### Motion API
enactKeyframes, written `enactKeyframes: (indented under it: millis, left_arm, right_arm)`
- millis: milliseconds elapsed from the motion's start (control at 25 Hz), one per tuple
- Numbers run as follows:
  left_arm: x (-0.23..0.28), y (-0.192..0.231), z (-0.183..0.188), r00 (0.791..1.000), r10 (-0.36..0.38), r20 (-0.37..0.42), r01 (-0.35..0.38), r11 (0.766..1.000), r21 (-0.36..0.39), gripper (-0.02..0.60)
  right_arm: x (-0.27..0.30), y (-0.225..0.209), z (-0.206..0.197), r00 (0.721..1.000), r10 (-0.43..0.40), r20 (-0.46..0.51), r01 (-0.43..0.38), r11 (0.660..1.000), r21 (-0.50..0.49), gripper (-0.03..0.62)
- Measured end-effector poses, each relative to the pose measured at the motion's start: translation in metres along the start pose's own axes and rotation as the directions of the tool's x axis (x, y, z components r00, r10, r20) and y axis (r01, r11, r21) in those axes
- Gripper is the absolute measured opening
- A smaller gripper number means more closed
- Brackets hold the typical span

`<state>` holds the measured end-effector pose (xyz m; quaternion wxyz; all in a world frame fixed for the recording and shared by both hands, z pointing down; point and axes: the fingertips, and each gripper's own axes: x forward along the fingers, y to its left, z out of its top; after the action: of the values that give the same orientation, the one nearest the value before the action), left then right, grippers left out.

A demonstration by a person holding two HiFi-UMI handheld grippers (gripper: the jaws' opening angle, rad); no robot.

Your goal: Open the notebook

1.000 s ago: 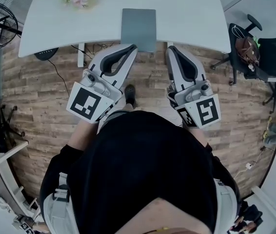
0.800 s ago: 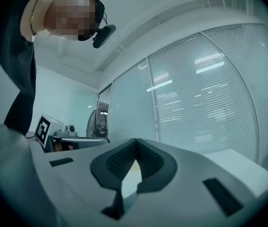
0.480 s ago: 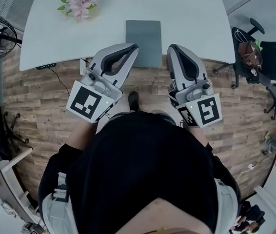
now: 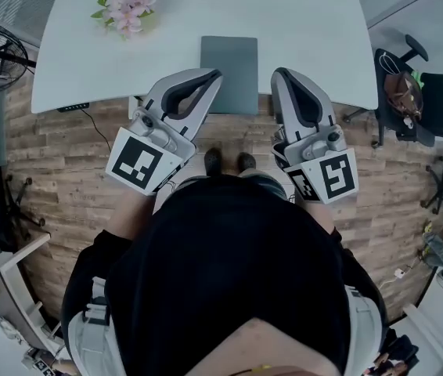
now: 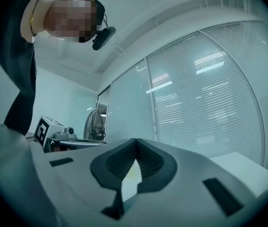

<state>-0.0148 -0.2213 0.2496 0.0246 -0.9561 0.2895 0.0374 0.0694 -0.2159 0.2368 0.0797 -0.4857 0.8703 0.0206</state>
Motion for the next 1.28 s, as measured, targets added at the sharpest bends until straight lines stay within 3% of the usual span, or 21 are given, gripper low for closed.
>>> enactKeyframes:
  millis: [240, 400, 720, 840, 960, 1080, 1280]
  left_arm:
    - [0.016, -0.002, -0.003, 0.999, 0.047, -0.021, -0.047, 0.999, -0.002, 0.012]
    - [0.030, -0.006, -0.021, 0.991, 0.088, -0.097, -0.087, 0.996, 0.015, 0.012]
    - [0.056, -0.010, -0.068, 0.946, 0.191, -0.264, -0.186, 0.982, 0.044, 0.025]
    - [0.066, -0.013, -0.087, 0.919, 0.220, -0.326, -0.214, 0.975, 0.057, 0.042]
    - [0.076, -0.016, -0.106, 0.885, 0.244, -0.398, -0.232, 0.970, 0.079, 0.124]
    - [0.076, -0.018, -0.121, 0.854, 0.279, -0.439, -0.254, 0.960, 0.117, 0.131]
    - [0.079, -0.017, -0.155, 0.777, 0.344, -0.528, -0.289, 0.939, 0.187, 0.193]
  right_arm:
    - [-0.002, -0.019, 0.007, 1.000, 0.021, -0.001, -0.021, 1.000, -0.013, 0.005]
    - [-0.009, -0.035, 0.008, 1.000, 0.024, -0.005, -0.024, 1.000, -0.007, 0.005]
    - [-0.030, -0.059, 0.001, 0.999, 0.040, -0.029, -0.039, 0.999, 0.019, 0.003]
    - [-0.037, -0.067, -0.003, 0.998, 0.045, -0.037, -0.043, 0.999, 0.031, 0.003]
    - [-0.042, -0.073, -0.006, 0.998, 0.056, -0.042, -0.054, 0.997, 0.046, 0.005]
    - [-0.048, -0.071, -0.008, 0.996, 0.075, -0.049, -0.072, 0.996, 0.055, 0.005]
    - [-0.057, -0.078, -0.016, 0.994, 0.095, -0.055, -0.091, 0.993, 0.074, 0.005]
